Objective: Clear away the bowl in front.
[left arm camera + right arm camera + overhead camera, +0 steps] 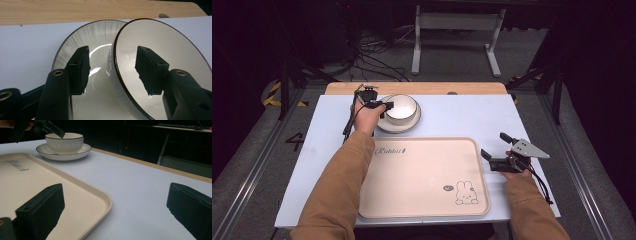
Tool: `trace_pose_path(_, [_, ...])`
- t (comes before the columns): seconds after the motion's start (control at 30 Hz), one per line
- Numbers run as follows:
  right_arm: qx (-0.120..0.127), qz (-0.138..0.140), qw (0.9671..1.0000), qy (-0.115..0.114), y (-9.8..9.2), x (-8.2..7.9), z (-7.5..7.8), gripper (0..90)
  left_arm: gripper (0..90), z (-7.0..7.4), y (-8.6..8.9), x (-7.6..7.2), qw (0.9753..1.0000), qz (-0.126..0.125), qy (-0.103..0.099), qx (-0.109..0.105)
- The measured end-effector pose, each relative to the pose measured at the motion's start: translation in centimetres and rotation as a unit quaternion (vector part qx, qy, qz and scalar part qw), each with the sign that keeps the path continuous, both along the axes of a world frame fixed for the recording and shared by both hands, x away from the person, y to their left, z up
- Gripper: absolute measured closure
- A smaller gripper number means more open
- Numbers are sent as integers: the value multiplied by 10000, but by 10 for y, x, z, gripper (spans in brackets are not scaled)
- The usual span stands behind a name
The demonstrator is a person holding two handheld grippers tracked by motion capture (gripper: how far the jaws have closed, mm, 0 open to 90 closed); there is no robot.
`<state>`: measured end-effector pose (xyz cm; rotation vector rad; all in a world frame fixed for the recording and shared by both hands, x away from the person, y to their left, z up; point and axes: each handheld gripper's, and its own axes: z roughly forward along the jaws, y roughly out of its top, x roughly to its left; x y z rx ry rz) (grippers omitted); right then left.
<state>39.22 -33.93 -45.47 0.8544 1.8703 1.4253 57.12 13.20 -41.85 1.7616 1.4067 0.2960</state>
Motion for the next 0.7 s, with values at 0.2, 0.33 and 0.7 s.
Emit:
trace_pose_path(0.2, [-6, 18, 10000, -7, 0, 0, 0, 20, 481, -6, -5, 2, 9999, -76, 148, 20])
trace_pose_path(0.33, [32, 27, 10000, 22, 0, 0, 0, 21, 512, -7, -6, 3, 9997, -27, 233, -18])
trace_pose_path(0.7, [134, 84, 9998, 97, -1, 0, 0, 22, 586, -12, -12, 5, 9992, -26, 396, -32])
